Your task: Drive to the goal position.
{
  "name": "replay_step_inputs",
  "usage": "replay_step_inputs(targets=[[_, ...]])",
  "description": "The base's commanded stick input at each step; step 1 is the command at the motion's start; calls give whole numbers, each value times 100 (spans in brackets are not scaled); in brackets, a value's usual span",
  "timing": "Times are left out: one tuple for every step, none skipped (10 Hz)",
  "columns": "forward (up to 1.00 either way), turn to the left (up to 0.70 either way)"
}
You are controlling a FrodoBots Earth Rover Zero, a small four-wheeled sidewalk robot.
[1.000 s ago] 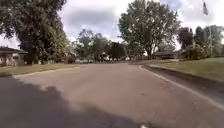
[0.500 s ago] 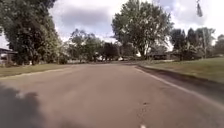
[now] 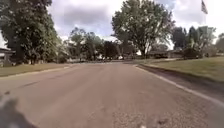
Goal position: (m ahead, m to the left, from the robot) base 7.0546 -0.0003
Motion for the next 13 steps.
replay_step_inputs(targets=[[100,0],[100,0],[100,0],[100,0],[100,0],[100,0],[100,0],[100,0],[100,0],[100,-1],[100,-3],[100,-4],[100,-4]])
